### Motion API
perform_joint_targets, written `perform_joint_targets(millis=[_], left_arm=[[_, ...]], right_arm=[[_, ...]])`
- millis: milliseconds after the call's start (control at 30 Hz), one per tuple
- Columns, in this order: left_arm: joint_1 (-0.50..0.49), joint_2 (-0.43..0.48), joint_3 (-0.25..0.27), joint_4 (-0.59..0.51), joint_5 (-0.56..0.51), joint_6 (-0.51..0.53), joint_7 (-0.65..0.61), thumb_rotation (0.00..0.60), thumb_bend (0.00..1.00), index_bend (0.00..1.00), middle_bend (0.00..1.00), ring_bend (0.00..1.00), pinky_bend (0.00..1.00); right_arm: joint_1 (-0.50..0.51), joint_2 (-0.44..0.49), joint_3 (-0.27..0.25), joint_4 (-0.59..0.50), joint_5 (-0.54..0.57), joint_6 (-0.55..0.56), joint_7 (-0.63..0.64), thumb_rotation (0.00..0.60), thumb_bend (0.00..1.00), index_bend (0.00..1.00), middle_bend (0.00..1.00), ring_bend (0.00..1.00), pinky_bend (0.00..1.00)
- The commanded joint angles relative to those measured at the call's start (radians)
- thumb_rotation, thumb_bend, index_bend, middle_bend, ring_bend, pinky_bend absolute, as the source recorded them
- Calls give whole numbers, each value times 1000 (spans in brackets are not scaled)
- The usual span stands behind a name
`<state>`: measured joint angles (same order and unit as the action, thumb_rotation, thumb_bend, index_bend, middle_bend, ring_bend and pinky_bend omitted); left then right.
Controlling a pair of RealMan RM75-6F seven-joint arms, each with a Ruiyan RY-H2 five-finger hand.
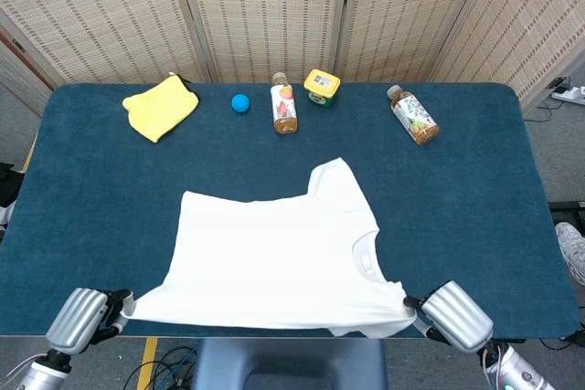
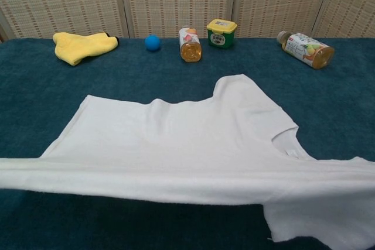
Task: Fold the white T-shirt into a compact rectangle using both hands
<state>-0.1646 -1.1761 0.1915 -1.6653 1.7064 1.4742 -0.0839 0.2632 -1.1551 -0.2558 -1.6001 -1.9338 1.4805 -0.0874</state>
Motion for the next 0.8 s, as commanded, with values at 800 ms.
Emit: perform_joint_targets(millis=[800], left_arm=[[92,43,39,-21,52,25,6,600,476,647,882,813,923]], right_arm=[[-100,53,-36,-17,-97,52,11,600,541,742,936,968,1000]])
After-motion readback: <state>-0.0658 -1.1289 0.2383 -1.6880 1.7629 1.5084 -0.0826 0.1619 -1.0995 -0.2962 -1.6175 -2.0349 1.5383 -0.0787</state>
